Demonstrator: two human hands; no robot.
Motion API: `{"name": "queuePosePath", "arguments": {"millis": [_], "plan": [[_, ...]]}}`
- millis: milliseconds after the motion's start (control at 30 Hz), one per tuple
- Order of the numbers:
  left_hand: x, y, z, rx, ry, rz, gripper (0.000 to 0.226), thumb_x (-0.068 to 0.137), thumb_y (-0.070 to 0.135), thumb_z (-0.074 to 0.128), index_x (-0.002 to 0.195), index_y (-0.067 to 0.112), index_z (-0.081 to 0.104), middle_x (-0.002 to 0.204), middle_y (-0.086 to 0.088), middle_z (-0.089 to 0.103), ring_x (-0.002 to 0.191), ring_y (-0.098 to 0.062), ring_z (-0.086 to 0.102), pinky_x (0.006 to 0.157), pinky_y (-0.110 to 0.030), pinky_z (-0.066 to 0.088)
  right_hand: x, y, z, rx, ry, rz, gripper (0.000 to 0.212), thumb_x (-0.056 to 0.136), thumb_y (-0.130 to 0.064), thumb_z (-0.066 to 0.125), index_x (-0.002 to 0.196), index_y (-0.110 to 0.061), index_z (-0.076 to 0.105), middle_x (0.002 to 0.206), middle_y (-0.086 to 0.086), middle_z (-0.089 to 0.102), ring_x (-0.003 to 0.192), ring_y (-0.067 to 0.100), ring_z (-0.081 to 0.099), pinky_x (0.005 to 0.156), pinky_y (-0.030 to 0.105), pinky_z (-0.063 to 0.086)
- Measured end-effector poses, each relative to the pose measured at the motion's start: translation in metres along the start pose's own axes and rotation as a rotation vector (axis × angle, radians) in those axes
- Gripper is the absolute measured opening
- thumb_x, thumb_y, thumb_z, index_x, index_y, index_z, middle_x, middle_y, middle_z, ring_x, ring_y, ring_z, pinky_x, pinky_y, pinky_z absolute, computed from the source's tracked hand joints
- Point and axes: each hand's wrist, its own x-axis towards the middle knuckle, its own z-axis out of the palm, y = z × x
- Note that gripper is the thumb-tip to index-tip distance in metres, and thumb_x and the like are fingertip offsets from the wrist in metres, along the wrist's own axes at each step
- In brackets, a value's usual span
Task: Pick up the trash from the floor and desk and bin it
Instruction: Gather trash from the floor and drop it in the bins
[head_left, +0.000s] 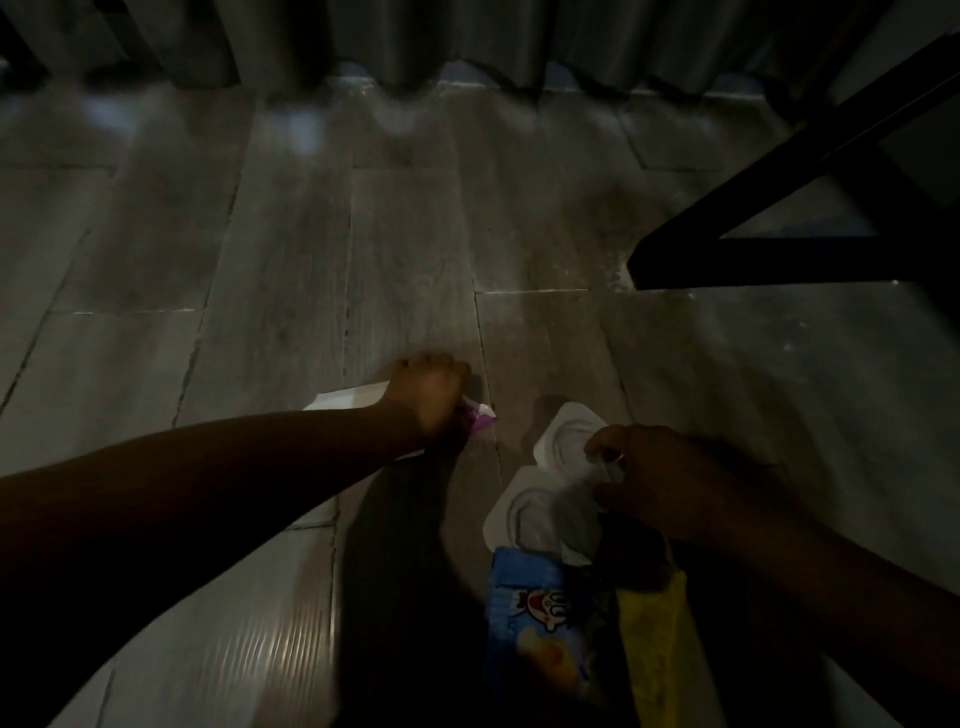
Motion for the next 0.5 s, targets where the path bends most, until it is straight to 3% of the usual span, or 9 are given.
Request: {"name": "queuePosePath", "arguments": {"millis": [100, 200, 300, 367, 433, 500], "plan": [[-0.007, 0.002, -0.003, 0.023, -0.024, -0.038, 0.051, 0.087, 0.038, 0.061, 0.130, 0.016, 0.047, 0.132, -0.011, 0.047, 0.122, -0.030, 0.045, 0.104, -0.045, 0.037, -0.011, -0.003, 0.001, 0.084, -0.004, 0.017, 0.048, 0.085, -0.029, 0.069, 0.130, -0.021, 0.052, 0.131, 0.000, 0.055, 0.117, 0.015, 0.054, 0.099, 0.030, 0.045], [-0.010, 0.007, -0.009, 0.112, -0.089, -0.051, 0.050, 0.089, 0.037, 0.059, 0.133, 0.016, 0.047, 0.135, -0.011, 0.044, 0.128, -0.032, 0.038, 0.108, -0.047, 0.033, -0.024, -0.008, 0.000, 0.222, -0.005, 0.055, 0.051, 0.082, -0.043, 0.069, 0.127, -0.027, 0.052, 0.123, -0.005, 0.057, 0.108, 0.011, 0.055, 0.091, 0.028, 0.048], [-0.011, 0.009, -0.012, 0.161, -0.089, -0.037, 0.047, 0.090, 0.041, 0.057, 0.129, 0.016, 0.049, 0.134, -0.011, 0.046, 0.128, -0.031, 0.037, 0.109, -0.047, 0.031, -0.035, -0.013, 0.000, 0.418, -0.065, 0.107, 0.086, 0.056, -0.070, 0.071, 0.130, -0.037, 0.046, 0.118, -0.013, 0.053, 0.103, 0.006, 0.054, 0.079, 0.024, 0.049], [-0.012, 0.009, -0.014, 0.121, -0.099, -0.038, 0.045, 0.090, 0.044, 0.055, 0.126, 0.017, 0.051, 0.132, -0.011, 0.047, 0.127, -0.032, 0.037, 0.109, -0.047, 0.030, -0.039, -0.017, 0.006, 0.295, -0.139, 0.082, 0.112, 0.037, -0.082, 0.067, 0.137, -0.042, 0.036, 0.122, -0.016, 0.047, 0.103, 0.004, 0.050, 0.073, 0.021, 0.045], [-0.014, 0.007, -0.014, 0.103, -0.074, -0.014, 0.041, 0.091, 0.044, 0.052, 0.122, 0.017, 0.054, 0.129, -0.010, 0.051, 0.125, -0.031, 0.039, 0.107, -0.046, 0.030, -0.040, -0.017, 0.021, 0.137, -0.152, 0.045, 0.107, 0.049, -0.070, 0.077, 0.141, -0.037, 0.032, 0.129, -0.012, 0.047, 0.105, 0.006, 0.048, 0.078, 0.021, 0.044], [-0.016, 0.005, -0.013, 0.061, -0.019, 0.022, 0.037, 0.092, 0.040, 0.053, 0.118, 0.014, 0.054, 0.124, -0.010, 0.056, 0.119, -0.029, 0.046, 0.106, -0.043, 0.033, -0.040, -0.016, 0.037, 0.099, -0.107, 0.002, 0.084, 0.066, -0.044, 0.082, 0.137, -0.026, 0.041, 0.129, -0.005, 0.052, 0.109, 0.010, 0.052, 0.081, 0.020, 0.043]]}}
